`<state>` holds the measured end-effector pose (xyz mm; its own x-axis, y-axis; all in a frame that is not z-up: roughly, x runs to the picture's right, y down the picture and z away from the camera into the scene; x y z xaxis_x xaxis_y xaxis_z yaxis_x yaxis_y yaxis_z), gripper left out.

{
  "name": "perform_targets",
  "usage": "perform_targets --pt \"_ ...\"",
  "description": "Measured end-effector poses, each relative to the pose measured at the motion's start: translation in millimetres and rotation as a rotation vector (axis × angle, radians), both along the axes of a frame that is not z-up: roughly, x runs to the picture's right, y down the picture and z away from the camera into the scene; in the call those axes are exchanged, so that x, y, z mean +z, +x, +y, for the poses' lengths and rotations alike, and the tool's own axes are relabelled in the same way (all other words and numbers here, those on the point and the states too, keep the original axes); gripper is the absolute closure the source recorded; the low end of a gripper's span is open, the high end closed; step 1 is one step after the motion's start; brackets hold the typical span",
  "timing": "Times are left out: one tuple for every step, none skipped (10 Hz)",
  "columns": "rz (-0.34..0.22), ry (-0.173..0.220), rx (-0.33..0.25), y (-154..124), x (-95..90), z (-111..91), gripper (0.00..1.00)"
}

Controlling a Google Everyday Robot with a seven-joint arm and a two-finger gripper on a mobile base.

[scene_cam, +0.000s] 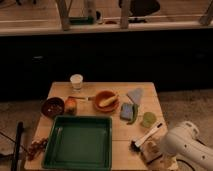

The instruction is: Wipe tray with eraser

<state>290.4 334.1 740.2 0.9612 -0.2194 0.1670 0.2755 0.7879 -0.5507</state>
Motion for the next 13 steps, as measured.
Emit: perform_targets --pt "-0.005 -0.005 -0.003 -2 1.9 1 0.20" --pt "-0.009 -0.016 -0.005 -2 5.2 3 0.23" --pt "-0.009 -0.021 -0.006 -1 8.0 4 0.32" --pt "-0.009 -0.027 -0.006 -1 10.5 4 0.42" --pt "-0.008 -0.038 -0.007 -2 11.7 5 0.55" --pt "-0.006 -0.040 -0.006 -2 12.9 4 0.63" --pt "-0.006 -0.040 -0.010 -4 14.6 2 0.72" --pt "-0.007 -0.040 -0.011 -4 14.5 2 0.83" --pt "-0.005 -0.042 -0.008 -3 12.6 3 0.92" --pt "-0.005 -0.042 -0.010 -3 12.5 2 0.99" --pt "-0.005 -0.043 -0.012 -3 12.3 2 1.00" --pt "-0.009 -0.044 -0.020 -8 8.9 -8 1.00" --pt "-0.013 -0.048 -0.024 -10 4.7 -13 1.00"
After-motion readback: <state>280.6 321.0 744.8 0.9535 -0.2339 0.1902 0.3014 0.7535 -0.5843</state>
